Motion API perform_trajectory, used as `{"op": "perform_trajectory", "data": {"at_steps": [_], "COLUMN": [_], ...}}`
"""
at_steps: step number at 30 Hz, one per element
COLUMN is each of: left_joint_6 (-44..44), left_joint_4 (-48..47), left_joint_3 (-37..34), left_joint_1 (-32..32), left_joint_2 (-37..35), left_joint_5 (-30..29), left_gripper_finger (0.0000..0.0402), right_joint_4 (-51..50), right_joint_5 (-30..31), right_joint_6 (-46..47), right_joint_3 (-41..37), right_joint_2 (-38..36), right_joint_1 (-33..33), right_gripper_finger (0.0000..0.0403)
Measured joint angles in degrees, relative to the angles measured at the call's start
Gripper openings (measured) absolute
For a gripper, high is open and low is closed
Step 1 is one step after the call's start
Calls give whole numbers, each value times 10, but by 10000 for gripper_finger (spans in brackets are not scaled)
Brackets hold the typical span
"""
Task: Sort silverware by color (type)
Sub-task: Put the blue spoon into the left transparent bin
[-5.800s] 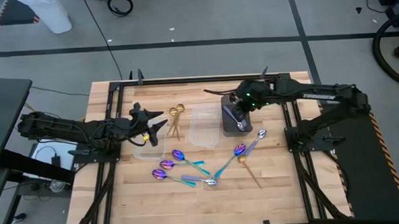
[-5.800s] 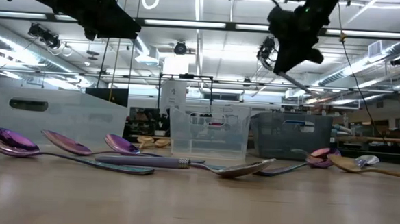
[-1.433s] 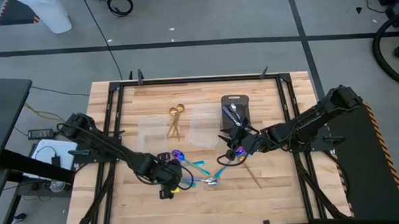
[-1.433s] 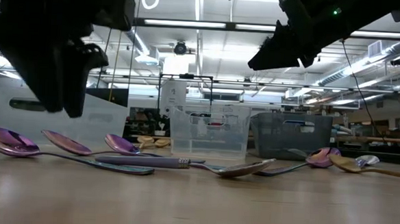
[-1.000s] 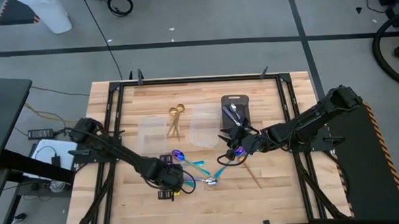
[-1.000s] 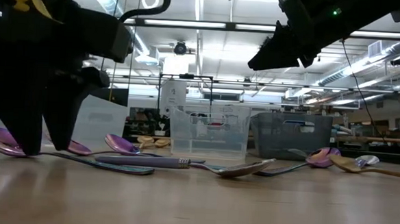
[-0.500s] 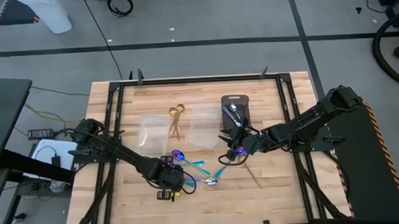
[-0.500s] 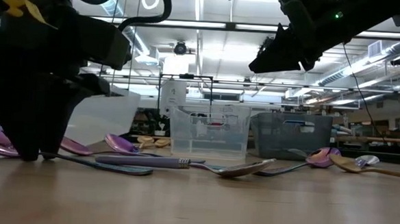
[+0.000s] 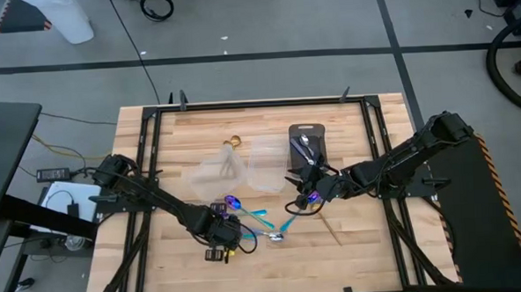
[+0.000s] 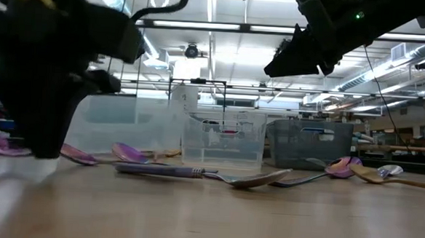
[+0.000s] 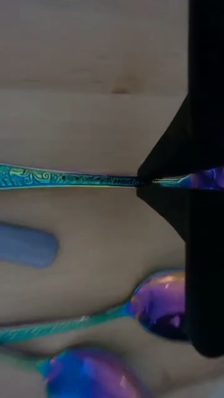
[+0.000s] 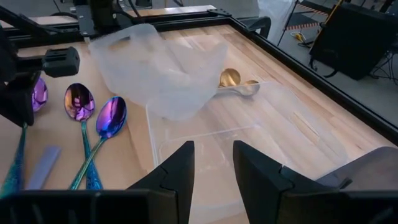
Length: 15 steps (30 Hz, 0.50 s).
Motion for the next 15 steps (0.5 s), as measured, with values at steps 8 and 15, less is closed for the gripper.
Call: {"op": "perform_trajectory", "data": {"at_steps": [8,15], "left_joint_6": [5,7], "left_joint_4": [-46,-186], "left_joint_3": [34,104], "left_joint_1": [7,13], "left_joint_2": [-1,-1], "left_joint_5": [-2,-32], "left_gripper_finger": [16,18], "right_joint_4": [0,0], "right_joint_5": [-13,-15], "right_joint_6": [0,0], "right_joint_3": [0,0], "right_joint_2": [0,0], "right_joint_1": [0,0], "right_gripper_finger": [121,121]}}
